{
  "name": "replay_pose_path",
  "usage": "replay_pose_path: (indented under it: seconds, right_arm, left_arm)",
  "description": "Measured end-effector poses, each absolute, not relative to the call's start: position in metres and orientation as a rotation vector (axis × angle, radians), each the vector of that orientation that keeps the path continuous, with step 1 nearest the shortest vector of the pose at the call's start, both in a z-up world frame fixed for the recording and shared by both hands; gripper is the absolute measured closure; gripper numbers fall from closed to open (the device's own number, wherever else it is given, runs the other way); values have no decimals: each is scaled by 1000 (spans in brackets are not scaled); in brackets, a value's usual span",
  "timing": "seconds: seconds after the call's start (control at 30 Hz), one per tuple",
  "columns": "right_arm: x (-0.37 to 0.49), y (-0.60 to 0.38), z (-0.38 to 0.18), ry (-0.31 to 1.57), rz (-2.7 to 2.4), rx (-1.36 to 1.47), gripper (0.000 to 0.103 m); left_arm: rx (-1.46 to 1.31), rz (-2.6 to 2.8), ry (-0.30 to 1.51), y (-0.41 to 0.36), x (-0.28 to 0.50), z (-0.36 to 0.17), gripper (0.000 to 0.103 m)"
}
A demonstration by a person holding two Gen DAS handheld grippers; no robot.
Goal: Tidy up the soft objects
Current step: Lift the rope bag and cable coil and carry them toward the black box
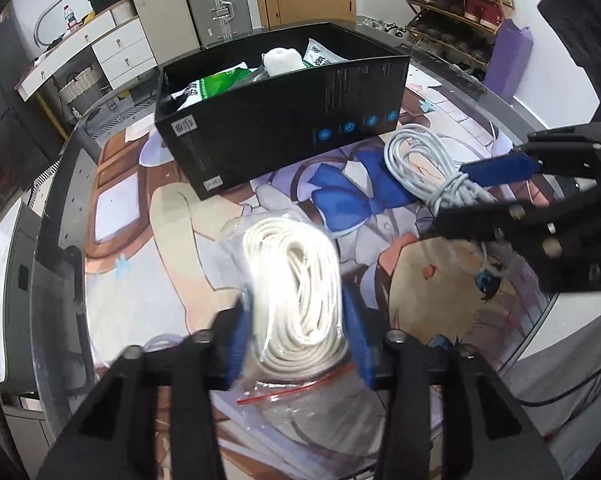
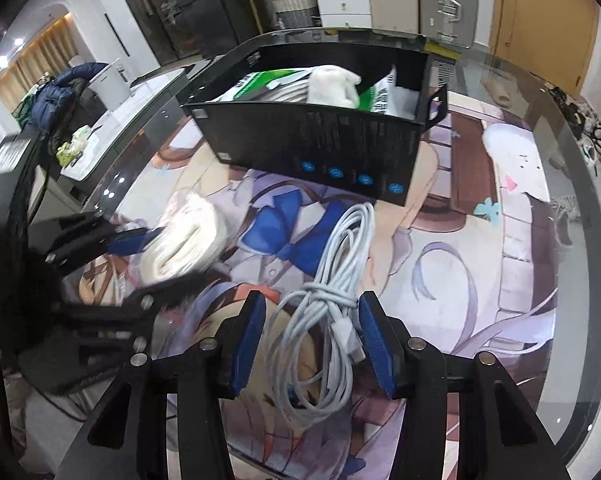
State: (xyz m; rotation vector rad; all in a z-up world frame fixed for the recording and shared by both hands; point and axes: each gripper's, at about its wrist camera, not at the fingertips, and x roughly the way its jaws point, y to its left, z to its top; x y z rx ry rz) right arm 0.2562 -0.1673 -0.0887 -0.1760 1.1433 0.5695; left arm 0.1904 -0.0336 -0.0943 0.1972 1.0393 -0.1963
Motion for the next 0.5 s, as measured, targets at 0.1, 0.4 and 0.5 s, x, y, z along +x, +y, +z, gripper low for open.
replay_pose_path:
  seconds: [0.1, 0.4, 0.5]
  right_arm:
    - [259, -165, -94, 1160, 564, -177, 53]
    - [255, -161, -100, 1161, 565, -217, 52]
    - [253, -160, -101, 1159, 563, -231, 52]
  left_arm:
    - [197, -160, 1017, -34, 191, -93, 36]
    - [171, -103, 1042, -26, 196, -98, 31]
    - [139, -90, 1059, -19, 197, -98, 31]
